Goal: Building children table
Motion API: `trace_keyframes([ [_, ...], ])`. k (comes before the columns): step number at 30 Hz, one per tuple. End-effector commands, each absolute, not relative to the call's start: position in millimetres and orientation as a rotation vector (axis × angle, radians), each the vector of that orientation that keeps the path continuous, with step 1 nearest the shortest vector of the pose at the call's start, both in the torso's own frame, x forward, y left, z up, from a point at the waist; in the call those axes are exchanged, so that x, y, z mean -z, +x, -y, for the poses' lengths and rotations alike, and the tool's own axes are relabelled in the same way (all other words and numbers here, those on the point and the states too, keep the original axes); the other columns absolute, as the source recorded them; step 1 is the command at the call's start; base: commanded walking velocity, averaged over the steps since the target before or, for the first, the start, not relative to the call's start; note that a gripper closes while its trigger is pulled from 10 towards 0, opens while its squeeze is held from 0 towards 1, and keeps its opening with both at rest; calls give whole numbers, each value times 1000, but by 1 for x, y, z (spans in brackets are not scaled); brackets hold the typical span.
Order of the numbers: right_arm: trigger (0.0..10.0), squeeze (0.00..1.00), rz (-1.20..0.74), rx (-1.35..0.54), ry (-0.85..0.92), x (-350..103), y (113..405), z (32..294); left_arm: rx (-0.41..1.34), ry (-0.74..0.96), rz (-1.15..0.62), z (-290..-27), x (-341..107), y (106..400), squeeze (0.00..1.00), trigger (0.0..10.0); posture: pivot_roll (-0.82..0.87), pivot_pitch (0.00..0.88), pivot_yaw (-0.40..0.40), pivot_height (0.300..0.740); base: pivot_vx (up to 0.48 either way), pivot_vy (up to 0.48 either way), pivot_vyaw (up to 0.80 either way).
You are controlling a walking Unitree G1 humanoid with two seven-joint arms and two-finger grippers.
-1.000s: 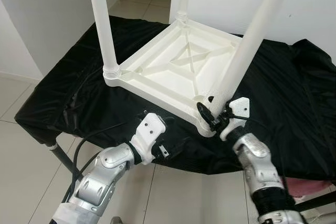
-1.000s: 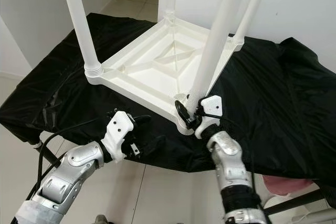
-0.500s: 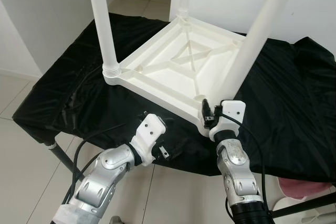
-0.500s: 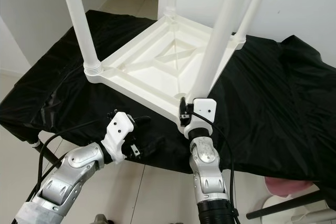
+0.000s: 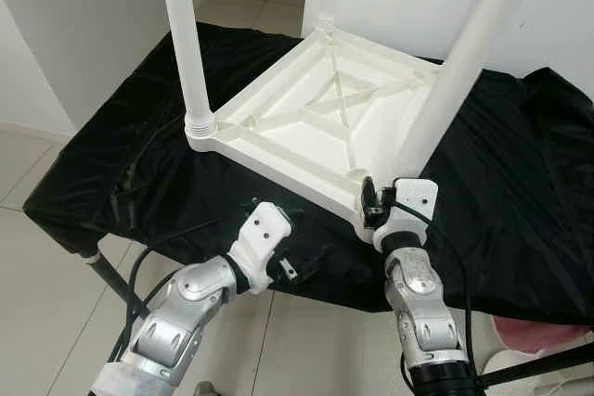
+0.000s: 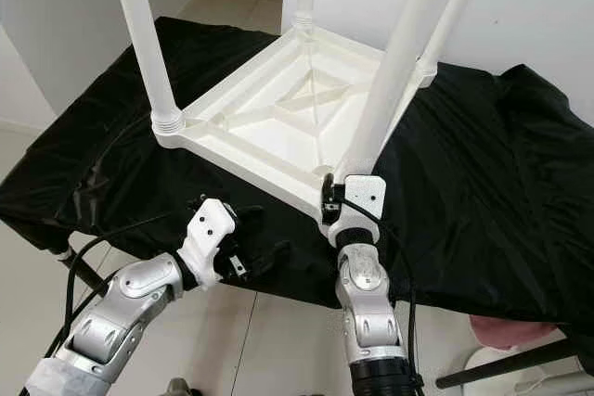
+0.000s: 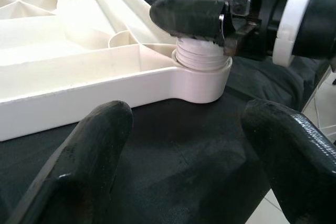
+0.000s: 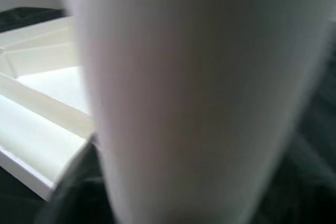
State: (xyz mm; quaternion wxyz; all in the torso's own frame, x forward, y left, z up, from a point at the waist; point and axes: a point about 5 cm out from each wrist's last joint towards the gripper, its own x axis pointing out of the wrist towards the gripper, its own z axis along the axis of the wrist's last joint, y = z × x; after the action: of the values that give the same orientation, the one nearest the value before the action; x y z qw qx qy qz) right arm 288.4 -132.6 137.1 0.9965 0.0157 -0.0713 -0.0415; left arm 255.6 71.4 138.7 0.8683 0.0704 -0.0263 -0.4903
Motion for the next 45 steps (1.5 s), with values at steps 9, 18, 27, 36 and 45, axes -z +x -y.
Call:
trace_keyframes([
  [9, 10000, 976, 131, 53, 43, -132, 282, 142, 1044, 158, 41, -70, -135, 255, 0, 10000, 18, 69, -66, 740, 0, 0, 0],
  [18, 10000, 0, 94, -222, -9, -127, 287, 160, 1057, 159, 40, -69, -135, 255, 0, 10000, 8, 64, -62, 740, 0, 0, 0],
  [27, 10000, 0, 70, -473, -102, -127, 296, 165, 1066, 160, 44, -67, -136, 255, 0, 10000, 4, 56, -57, 740, 0, 0, 0],
  [36, 10000, 0, 73, -551, -178, -134, 316, 172, 1075, 164, 48, -65, -136, 257, 0, 10000, 7, 48, -55, 740, 0, 0, 0],
  [45, 0, 0, 74, -590, -209, -136, 327, 174, 1063, 168, 50, -68, -137, 257, 0, 10000, 24, 47, -64, 740, 0, 0, 0],
])
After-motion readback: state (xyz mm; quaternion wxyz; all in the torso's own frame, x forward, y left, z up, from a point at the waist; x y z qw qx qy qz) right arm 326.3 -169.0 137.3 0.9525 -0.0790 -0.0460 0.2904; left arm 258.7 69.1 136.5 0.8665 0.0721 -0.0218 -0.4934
